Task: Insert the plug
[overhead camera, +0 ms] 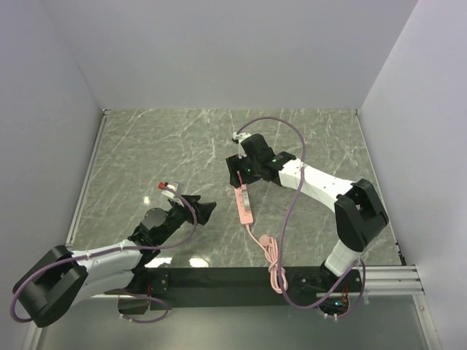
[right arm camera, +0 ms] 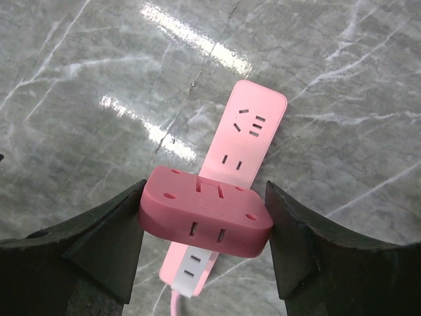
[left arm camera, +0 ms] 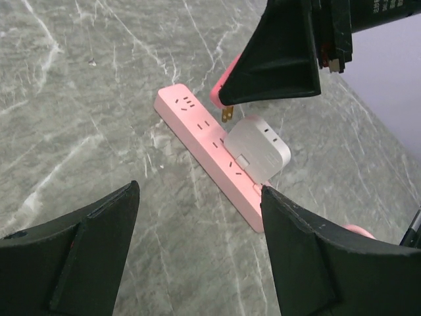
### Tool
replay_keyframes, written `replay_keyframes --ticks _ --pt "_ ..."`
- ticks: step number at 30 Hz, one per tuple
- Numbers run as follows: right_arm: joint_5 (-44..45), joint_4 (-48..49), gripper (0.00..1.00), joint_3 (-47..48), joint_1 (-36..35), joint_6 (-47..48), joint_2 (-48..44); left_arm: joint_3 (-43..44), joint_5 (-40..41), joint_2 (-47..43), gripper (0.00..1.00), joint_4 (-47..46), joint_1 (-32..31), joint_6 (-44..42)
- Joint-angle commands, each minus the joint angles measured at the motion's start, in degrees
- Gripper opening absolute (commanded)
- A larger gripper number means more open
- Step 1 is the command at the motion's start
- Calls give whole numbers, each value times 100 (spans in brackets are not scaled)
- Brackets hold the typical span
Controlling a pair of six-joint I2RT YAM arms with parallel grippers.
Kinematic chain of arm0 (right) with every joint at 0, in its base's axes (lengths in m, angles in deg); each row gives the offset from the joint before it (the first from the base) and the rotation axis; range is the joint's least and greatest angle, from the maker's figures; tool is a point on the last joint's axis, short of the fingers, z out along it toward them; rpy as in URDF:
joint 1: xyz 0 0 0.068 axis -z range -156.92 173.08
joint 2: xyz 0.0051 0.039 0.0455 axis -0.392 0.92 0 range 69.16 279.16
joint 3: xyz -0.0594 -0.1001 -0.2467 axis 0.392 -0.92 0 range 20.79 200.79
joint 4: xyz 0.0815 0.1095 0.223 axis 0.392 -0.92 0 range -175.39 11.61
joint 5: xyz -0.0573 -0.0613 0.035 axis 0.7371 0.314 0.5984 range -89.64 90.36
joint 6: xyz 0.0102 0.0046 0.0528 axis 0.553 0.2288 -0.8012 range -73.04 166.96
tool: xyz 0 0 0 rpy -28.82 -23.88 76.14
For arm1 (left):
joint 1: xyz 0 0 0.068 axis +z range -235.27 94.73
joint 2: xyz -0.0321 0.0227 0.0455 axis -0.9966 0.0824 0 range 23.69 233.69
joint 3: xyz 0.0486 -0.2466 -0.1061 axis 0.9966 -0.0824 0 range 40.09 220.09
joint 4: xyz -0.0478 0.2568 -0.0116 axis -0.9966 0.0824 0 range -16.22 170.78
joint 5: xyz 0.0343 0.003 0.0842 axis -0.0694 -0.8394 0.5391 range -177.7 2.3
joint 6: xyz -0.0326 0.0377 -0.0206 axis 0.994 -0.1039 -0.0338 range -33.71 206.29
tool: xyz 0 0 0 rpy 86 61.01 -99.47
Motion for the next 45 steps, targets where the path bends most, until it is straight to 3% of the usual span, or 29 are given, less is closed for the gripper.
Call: replay_keyframes --ticks 1,24,45 --pt "85 433 0 18 -26 116 89 126 -195 110 80 -403 54 47" --pt "612 1619 0 -834 -88 125 89 65 -257 295 79 -606 124 55" --pt "1130 2102 0 -1317 -290 275 -87 12 -406 506 79 -860 133 73"
